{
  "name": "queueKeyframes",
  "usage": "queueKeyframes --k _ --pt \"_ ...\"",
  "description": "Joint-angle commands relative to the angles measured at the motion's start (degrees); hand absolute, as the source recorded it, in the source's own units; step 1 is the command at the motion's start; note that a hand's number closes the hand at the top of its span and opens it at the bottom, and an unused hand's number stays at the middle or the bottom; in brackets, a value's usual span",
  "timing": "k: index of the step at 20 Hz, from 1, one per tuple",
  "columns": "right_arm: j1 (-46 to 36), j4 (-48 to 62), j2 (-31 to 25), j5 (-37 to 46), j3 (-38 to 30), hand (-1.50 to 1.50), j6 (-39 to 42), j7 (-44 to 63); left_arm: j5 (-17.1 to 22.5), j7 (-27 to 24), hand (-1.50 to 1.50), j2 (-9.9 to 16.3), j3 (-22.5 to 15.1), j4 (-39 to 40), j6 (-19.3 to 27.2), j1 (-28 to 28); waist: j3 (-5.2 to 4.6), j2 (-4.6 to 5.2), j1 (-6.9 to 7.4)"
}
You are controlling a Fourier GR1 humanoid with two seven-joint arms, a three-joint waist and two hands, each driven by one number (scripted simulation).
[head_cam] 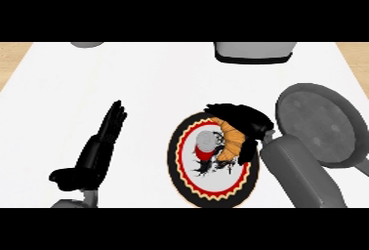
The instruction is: Pick the croissant from the plate and place it in the pan
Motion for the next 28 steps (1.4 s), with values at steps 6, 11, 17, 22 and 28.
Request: queueKeyframes --k 6,11,17,22,28 --pt "-3.28 8.88 4.34 7.78 2.55 1.50 0.13 -1.01 -1.21 2.02 0.00 -0.74 1.60 -1.71 -0.75 -1.23 0.01 0.00 0.22" --pt "-6.25 18.08 4.79 12.57 1.70 1.50 -9.03 -8.70 -3.42 0.25 0.00 -3.63 -0.42 -0.44 -0.03 -0.19 0.02 0.14 0.37" --pt "-5.48 18.41 2.99 14.01 -1.29 1.50 -12.18 -12.17 -3.04 2.24 0.00 -3.16 0.96 -1.83 -1.28 0.03 0.02 0.03 0.10" --pt "-3.60 10.66 2.50 11.53 -5.10 1.50 -15.51 -12.63 -3.92 0.66 0.00 -4.12 1.35 -0.98 -0.39 0.65 0.01 -0.10 -0.29" --pt "8.83 -4.91 5.71 12.58 -6.04 1.50 -18.08 5.62 -3.27 0.01 0.00 -1.87 3.54 -1.28 -1.09 2.91 -0.14 -1.33 -3.41"
